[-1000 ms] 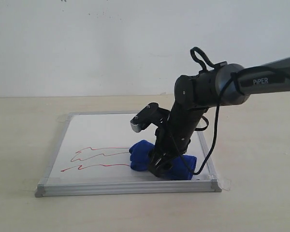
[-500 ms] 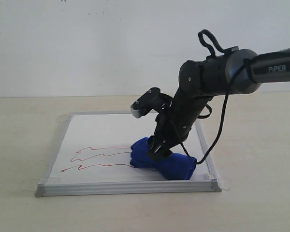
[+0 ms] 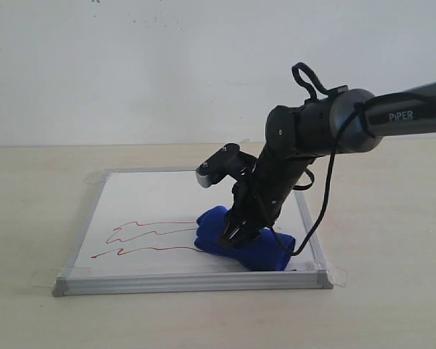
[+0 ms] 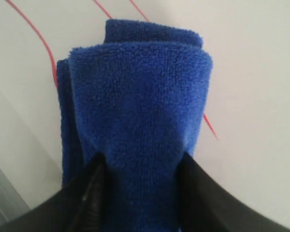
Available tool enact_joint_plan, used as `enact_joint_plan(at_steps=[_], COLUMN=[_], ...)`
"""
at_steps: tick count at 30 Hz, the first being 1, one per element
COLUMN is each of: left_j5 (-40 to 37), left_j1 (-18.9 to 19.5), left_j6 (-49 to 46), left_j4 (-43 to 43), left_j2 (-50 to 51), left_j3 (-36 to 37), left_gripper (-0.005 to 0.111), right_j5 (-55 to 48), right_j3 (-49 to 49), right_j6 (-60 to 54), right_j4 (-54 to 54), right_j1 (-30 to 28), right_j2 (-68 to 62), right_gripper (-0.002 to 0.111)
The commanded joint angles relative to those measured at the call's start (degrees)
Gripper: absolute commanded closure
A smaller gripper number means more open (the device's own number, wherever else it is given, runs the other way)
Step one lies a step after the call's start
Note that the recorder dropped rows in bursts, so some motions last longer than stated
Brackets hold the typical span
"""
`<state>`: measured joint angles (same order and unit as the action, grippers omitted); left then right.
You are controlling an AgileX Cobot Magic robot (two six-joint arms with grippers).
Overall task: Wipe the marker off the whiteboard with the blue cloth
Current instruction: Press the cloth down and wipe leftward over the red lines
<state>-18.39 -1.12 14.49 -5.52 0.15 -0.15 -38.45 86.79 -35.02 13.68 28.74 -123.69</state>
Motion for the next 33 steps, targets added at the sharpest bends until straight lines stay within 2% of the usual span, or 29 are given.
enact_joint_plan(at_steps=[1,9,10,13,15,17,19,27,28,33], left_j5=[0.39,0.39,0.39,0.39,0.39,0.39,0.39,0.39,0.39,0.39], left_j1=[-0.12,-0.12,-0.12,-0.12,-0.12,-0.12,-0.12,-0.12,-0.12,-0.12], left_j6=[0.57,0.57,0.57,0.57,0.57,0.57,0.57,0.57,0.57,0.57], left_j4=[-0.02,-0.02,-0.02,-0.02,-0.02,-0.02,-0.02,-0.02,-0.02,-0.02], left_j2=[-0.15,-0.15,-0.15,-0.15,-0.15,-0.15,-0.15,-0.15,-0.15,-0.15], left_j3=[0.15,0.15,0.15,0.15,0.15,0.15,0.15,0.15,0.15,0.15], left_gripper=[0.103,0.103,0.103,0.103,0.103,0.103,0.103,0.103,0.103,0.103], right_j5=[-0.75,-4.34,-4.51,-4.59,-4.46,-4.23,-4.12,-4.09,-4.09,-1.55], right_j3=[-0.1,-0.1,-0.1,-0.1,-0.1,-0.1,-0.1,-0.1,-0.1,-0.1], right_j6=[0.0,-1.95,-2.46,-2.59,-2.59,-2.59,-2.59,-2.59,-2.59,-2.36], right_j4=[-0.32,1.55,2.13,2.39,2.39,2.39,2.39,2.39,2.39,0.39], right_j1=[-0.14,-0.14,-0.14,-0.14,-0.14,-0.14,-0.14,-0.14,-0.14,-0.25], right_j2=[-0.39,-0.39,-0.39,-0.39,-0.39,-0.39,-0.39,-0.39,-0.39,-0.39], right_gripper=[0.076,0.074,0.07,0.047,0.038,0.042,0.051,0.105,0.108,0.108])
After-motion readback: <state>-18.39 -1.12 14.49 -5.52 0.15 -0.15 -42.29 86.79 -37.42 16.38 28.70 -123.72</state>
